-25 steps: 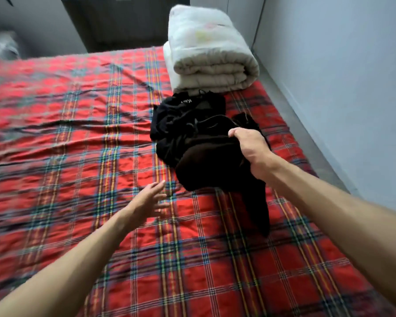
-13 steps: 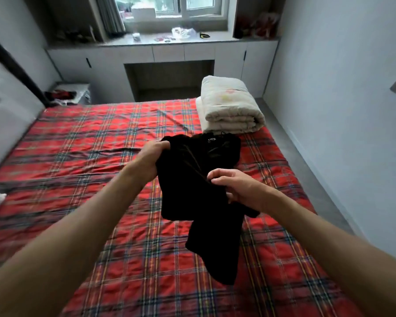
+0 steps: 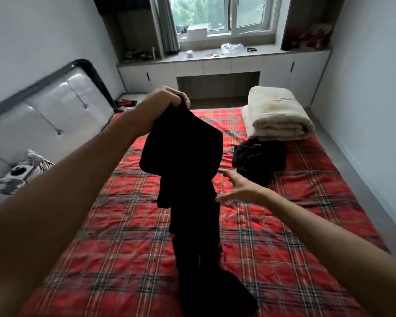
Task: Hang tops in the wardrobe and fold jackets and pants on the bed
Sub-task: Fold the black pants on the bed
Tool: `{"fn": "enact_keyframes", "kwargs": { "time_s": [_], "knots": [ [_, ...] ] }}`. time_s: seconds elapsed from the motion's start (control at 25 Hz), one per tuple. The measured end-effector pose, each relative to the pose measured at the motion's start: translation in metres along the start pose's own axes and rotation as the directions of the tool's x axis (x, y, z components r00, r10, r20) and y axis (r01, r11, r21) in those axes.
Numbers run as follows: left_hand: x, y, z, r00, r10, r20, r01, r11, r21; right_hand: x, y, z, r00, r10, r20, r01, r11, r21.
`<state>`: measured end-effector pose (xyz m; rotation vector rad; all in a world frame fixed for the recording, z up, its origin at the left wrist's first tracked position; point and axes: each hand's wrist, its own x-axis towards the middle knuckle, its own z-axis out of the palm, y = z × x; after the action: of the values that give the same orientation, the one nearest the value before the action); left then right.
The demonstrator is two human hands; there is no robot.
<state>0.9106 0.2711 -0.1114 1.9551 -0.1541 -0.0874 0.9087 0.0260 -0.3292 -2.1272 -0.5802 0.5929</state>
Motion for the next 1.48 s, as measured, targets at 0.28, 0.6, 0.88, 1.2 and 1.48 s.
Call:
{"fn": "enact_keyframes", "kwargs": {
  "time_s": [0.28,0.6,0.88,1.2,1.48],
  "knots": [
    [-0.051,-0.152,-0.036,0.960,-0.260,-0.107,0.282,0.893,0.351,0.040,0.053,0.124,0.974,0.198,0.111,-0.186,0.976,-0.115],
    [-0.159,-0.415,-0.022,0.611,-0.698,-0.374,0.790,0.510,0.339,0.062,0.120,0.202,0.842,0.504,0.191,-0.466,0.859,-0.213],
    [-0.159,-0.520,0.002,0.552,-0.653,-0.518,0.808,0.267,0.525,0.144,0.205,0.295,0.724,0.661,0.198,-0.669,0.743,-0.032],
    [-0.107,-0.560,0.069,0.864,-0.475,-0.165,0.425,0.514,0.745,0.174,0.239,0.339,0.693,0.691,0.205,-0.614,0.417,0.670],
    [-0.033,-0.422,0.038,0.936,-0.315,0.156,0.245,0.903,0.353,0.151,0.054,0.167,0.932,0.299,0.204,-0.322,0.427,0.845]
  ]
}}
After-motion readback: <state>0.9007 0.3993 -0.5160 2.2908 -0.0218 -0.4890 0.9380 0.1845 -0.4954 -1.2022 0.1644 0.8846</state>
